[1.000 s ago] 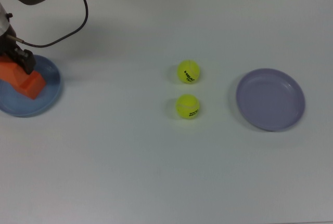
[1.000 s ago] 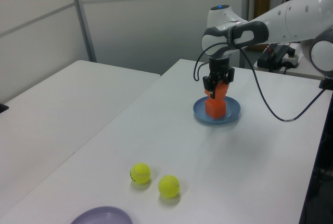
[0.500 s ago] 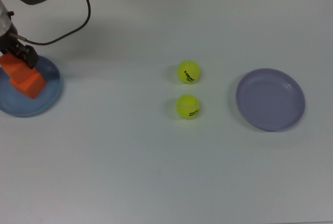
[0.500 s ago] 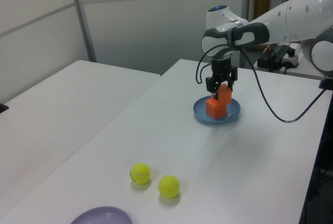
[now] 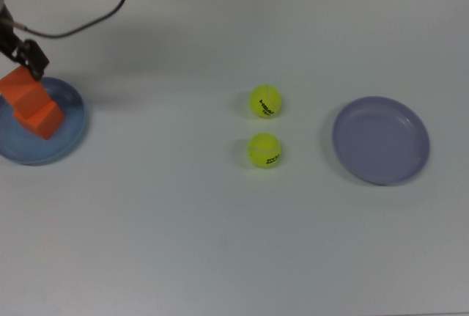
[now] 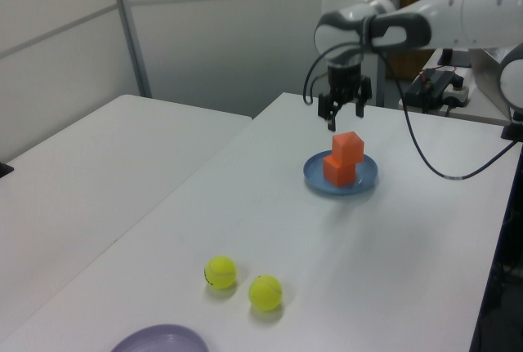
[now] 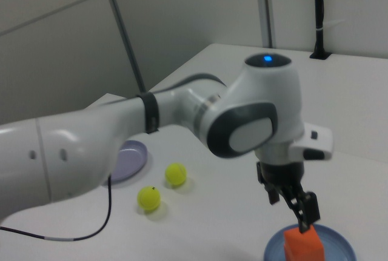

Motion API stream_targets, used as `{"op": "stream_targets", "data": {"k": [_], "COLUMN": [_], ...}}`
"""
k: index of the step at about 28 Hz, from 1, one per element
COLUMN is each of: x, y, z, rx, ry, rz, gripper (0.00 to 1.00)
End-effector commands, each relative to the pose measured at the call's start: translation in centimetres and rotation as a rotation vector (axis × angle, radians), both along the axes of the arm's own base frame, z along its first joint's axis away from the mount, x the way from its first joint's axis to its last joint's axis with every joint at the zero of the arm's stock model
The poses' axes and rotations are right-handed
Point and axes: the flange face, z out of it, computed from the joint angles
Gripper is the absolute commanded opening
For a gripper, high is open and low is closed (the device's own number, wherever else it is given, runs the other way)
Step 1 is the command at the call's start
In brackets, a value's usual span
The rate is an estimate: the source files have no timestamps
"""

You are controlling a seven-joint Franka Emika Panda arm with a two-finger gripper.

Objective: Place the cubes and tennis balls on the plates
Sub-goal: 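Move the gripper to a yellow tennis ball and grasp it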

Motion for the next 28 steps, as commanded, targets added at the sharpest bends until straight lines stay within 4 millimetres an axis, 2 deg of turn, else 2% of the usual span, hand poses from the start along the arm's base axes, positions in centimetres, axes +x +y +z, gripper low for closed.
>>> {"op": "stream_targets", "data": {"k": [1, 4, 5, 9, 10, 15, 16, 22, 28], "x": [-1.3, -0.3, 0.6, 2.4, 3.1, 4.7, 5.3, 6.4, 6.3], "y": [3.3, 7.4, 11.0, 17.7, 20.8, 27.6, 30.1, 37.8, 42.3], "z": [4.0, 3.9, 3.2, 0.5, -0.7, -2.8, -4.1, -8.5, -12.8], "rx": [0.026, 0.037, 0.043, 0.054, 0.056, 0.055, 0.051, 0.036, -0.032], "ry": [0.004, 0.028, 0.040, 0.073, 0.084, 0.037, 0.020, -0.028, -0.019], "rz": [0.054, 0.120, 0.170, 0.271, 0.310, 0.359, 0.353, 0.355, 0.368], "gripper": [1.00, 1.00, 1.00, 1.00, 1.00, 1.00, 1.00, 1.00, 1.00]}}
